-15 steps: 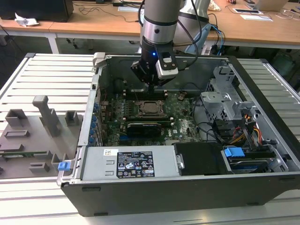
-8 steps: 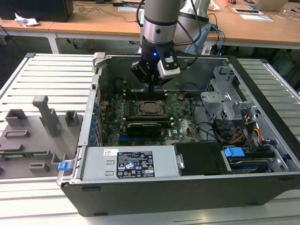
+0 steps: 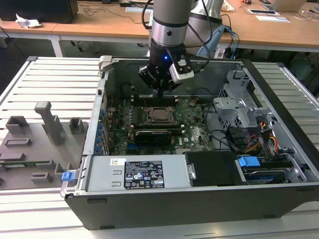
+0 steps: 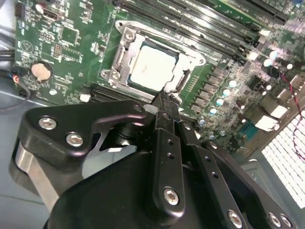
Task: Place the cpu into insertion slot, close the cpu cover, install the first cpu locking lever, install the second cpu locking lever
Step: 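Install the first cpu locking lever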
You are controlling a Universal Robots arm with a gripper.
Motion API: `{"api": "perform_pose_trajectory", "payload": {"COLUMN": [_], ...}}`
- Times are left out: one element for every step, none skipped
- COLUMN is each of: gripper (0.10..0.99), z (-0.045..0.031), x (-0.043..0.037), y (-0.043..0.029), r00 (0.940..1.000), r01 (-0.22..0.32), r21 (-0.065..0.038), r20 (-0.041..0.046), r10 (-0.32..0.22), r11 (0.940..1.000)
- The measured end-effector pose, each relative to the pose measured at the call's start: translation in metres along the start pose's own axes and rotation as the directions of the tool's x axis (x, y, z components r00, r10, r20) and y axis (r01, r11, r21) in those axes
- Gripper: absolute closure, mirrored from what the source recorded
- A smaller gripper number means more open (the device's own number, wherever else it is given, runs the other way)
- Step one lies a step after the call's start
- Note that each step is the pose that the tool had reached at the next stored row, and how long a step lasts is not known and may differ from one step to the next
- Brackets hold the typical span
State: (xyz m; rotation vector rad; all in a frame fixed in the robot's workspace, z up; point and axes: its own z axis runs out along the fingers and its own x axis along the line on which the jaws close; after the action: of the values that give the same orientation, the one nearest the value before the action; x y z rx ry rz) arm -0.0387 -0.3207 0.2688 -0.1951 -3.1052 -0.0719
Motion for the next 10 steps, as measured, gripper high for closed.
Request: {"api": "perform_pose_trajectory", "payload": {"gripper": [0.98, 0.98, 0.98, 0.98, 0.98, 0.98, 0.98, 0.98, 0.98, 0.98], "z": [0.0001, 0.0001, 0.0002, 0.0003, 0.0003, 0.0003, 0.0004, 0.0004, 0.0004, 0.0005], "x": [0.0036, 0.0057, 0.0077, 0.0096, 0.0105, 0.012, 0.0135, 0.0156, 0.0164, 0.0172], "y": [-0.0005, -0.0008, -0.0011, -0.0014, -0.0015, -0.0018, -0.002, -0.0023, -0.0024, -0.0025], "r00": [1.0, 0.9999, 0.9998, 0.9997, 0.9997, 0.9996, 0.9996, 0.9995, 0.9995, 0.9995], "r01": [0.0, 0.001, 0.002, 0.003, 0.003, 0.004, 0.005, 0.006, 0.006, 0.006], "r21": [-0.001, -0.002, -0.003, -0.004, -0.005, -0.005, -0.005, -0.005, -0.005, -0.006], "r20": [0.0062, 0.0124, 0.0203, 0.025, 0.0257, 0.0269, 0.028, 0.0298, 0.0303, 0.0308], "r10": [0.0, -0.001, -0.002, -0.003, -0.003, -0.004, -0.004, -0.006, -0.006, -0.006], "r11": [1.0, 1.0, 1.0, 1.0, 1.0, 1.0, 1.0, 1.0, 1.0, 1.0]}}
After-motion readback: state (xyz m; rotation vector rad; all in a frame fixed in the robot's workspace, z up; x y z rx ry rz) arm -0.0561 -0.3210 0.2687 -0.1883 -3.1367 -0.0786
